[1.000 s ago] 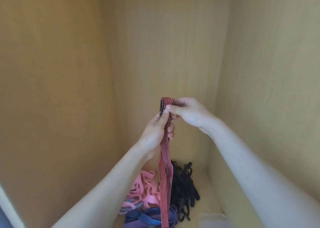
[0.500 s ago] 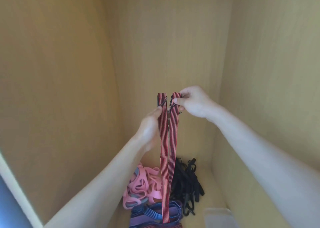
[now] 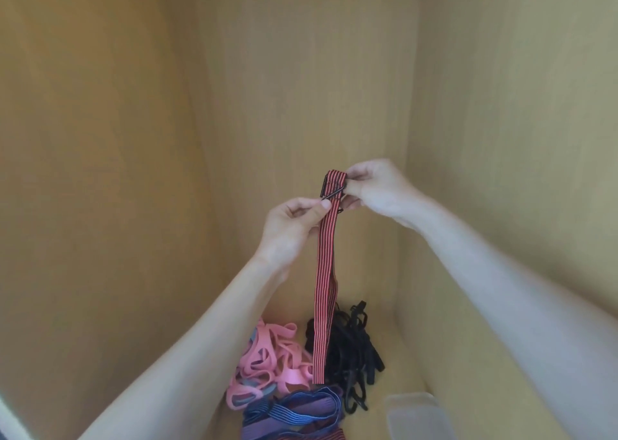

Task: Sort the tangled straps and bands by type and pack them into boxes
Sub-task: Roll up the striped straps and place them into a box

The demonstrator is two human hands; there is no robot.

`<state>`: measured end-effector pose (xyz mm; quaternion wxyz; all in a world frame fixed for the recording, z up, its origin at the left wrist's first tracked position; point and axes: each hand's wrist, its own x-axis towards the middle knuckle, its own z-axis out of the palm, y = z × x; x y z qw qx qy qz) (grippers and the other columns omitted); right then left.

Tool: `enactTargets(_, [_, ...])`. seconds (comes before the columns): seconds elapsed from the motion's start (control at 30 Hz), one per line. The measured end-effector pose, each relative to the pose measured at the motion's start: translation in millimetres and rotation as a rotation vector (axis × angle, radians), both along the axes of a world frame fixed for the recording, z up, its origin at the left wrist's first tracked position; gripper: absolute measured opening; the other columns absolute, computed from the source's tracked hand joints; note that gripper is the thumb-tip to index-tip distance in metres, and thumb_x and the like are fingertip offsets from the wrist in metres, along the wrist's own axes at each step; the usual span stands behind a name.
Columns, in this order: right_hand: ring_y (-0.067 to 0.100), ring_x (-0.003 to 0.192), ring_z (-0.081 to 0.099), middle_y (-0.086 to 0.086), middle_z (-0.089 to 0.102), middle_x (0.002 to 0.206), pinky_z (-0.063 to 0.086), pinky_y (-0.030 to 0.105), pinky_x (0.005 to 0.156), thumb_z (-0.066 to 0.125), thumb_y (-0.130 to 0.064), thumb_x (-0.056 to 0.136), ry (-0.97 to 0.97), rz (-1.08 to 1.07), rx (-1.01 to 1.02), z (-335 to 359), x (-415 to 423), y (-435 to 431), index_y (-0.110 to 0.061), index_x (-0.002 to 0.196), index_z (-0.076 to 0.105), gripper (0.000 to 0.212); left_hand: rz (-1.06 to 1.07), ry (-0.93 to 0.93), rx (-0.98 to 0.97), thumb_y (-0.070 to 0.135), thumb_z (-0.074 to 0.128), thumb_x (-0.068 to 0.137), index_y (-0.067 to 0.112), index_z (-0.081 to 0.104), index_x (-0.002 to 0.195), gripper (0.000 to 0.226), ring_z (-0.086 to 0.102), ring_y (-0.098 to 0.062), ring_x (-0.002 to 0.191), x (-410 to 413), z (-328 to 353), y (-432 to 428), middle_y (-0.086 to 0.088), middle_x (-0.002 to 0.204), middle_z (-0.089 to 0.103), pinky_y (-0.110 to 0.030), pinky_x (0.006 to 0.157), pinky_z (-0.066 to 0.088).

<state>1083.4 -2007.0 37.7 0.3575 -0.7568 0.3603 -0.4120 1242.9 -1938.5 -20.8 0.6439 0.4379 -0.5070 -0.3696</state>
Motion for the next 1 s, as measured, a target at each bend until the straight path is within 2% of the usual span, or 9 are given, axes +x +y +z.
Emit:
enactTargets(0.17, [0.019,0.076,0.073,0.011,0.078,0.092,0.061,0.029,0.075,0.059,-0.006,0.099,-0.024,0.146,0.085,0,-7,2,-0.002,0.099,0.075,0.016,0.092,-0.065,0.006,0.032,0.080,0.084,0.016,0.074,0.081,0.017,0.067,-0.001,0.078,-5,-1,0,0.007,0.084,0.076,-0.025,0.083,0.048])
enactTargets(0.27, [0.022,0.077,0.071,0.010,0.076,0.091,0.060,0.032,0.075,0.054,-0.010,0.102,-0.058,0.195,0.156,0,-14,3,-0.002,0.099,0.072,0.020,0.098,-0.051,0.021,0.026,0.078,0.087,0.010,0.069,0.085,0.018,0.068,-0.011,0.078,-8,-5,3,-0.002,0.085,0.075,-0.037,0.086,0.057])
enactTargets(0.37, [0.021,0.083,0.072,0.011,0.077,0.099,0.060,0.030,0.081,0.064,-0.024,0.098,-0.005,0.279,0.178,2,-22,6,-0.002,0.103,0.073,0.024,0.122,-0.048,0.046,0.020,0.077,0.089,0.007,0.065,0.092,0.018,0.070,-0.020,0.077,-11,-9,5,-0.012,0.089,0.076,-0.042,0.083,0.059])
enactTargets(0.47, [0.008,0.070,0.070,0.003,0.076,0.079,0.058,0.021,0.072,0.074,-0.017,0.091,0.138,0.179,0.007,-2,-18,10,-0.012,0.090,0.074,0.005,0.123,-0.018,0.057,0.016,0.078,0.087,0.009,0.058,0.101,0.026,0.074,-0.017,0.077,-14,-13,5,-0.013,0.090,0.077,-0.036,0.075,0.059])
enactTargets(0.6, [0.004,0.061,0.064,0.001,0.072,0.074,0.057,0.020,0.066,0.069,-0.010,0.093,0.111,0.113,-0.076,-6,-12,9,-0.013,0.083,0.072,0.011,-0.074,-0.014,0.123,0.029,0.066,0.097,0.012,0.056,0.122,0.033,0.072,-0.017,0.081,-14,-23,2,-0.012,0.100,0.077,-0.029,0.075,0.056])
enactTargets(0.73, [0.008,0.064,0.065,-0.002,0.073,0.073,0.058,0.024,0.069,0.069,-0.011,0.094,0.100,0.078,-0.116,-9,-11,4,-0.014,0.083,0.073,0.012,-0.262,-0.128,0.155,0.043,0.048,0.102,0.009,0.068,0.109,0.041,0.070,-0.019,0.081,-12,-32,4,-0.011,0.094,0.076,-0.027,0.078,0.052])
enactTargets(0.83, [0.008,0.063,0.066,-0.004,0.073,0.069,0.058,0.026,0.070,0.068,-0.013,0.095,0.117,0.043,-0.140,-12,-11,1,-0.017,0.080,0.073,0.016,-0.246,-0.119,0.143,0.036,0.046,0.104,0.010,0.069,0.102,0.035,0.063,-0.018,0.070,-13,-33,5,-0.005,0.078,0.070,-0.031,0.076,0.051])
enactTargets(0.93, [0.009,0.063,0.066,0.006,0.074,0.075,0.059,0.032,0.073,0.068,-0.015,0.095,0.118,0.032,-0.119,-12,-14,-2,-0.017,0.078,0.072,0.018,-0.235,-0.109,0.138,0.026,0.043,0.108,0.005,0.065,0.103,0.031,0.056,-0.018,0.064,-18,-33,9,-0.003,0.070,0.062,-0.039,0.079,0.050])
enactTargets(1.0, [0.010,0.064,0.066,0.007,0.074,0.076,0.060,0.036,0.076,0.068,-0.016,0.095,0.135,0.032,-0.108,-13,-15,-1,-0.016,0.079,0.073,0.018,-0.224,-0.119,0.152,0.023,0.041,0.108,0.004,0.064,0.105,0.029,0.055,-0.018,0.063,-19,-33,14,-0.003,0.069,0.061,-0.032,0.073,0.050])
